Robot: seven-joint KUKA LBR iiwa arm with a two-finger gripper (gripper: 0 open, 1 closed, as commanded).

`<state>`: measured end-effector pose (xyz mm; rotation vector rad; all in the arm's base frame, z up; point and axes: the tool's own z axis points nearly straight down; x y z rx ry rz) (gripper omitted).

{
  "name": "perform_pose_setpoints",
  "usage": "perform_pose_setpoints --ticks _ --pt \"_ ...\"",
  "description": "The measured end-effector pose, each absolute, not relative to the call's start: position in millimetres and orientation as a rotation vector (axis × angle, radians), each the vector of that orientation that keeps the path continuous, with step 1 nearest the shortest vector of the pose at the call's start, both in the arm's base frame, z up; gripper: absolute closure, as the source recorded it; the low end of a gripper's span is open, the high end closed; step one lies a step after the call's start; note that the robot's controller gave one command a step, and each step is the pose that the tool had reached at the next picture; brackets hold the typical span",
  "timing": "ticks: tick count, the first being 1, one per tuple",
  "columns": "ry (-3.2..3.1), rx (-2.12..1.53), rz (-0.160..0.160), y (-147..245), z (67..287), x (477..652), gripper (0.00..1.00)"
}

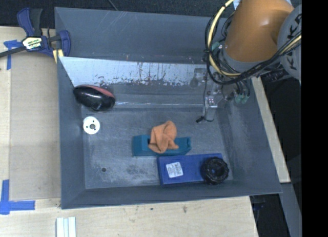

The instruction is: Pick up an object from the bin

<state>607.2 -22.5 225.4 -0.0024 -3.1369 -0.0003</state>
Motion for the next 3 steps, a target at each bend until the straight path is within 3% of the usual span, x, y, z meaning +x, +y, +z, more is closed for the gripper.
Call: perform_pose_setpoints --ticks 1,2,3 --pt "-3.146 -0.002 0.0 -22.5 230.8 608.6 0.0" --pt "-3.142 0.186 0.001 0.7 171.0 600.5 0.0" --pt "-3.135 0.196 -0.003 55.2 160.4 578.5 0.0"
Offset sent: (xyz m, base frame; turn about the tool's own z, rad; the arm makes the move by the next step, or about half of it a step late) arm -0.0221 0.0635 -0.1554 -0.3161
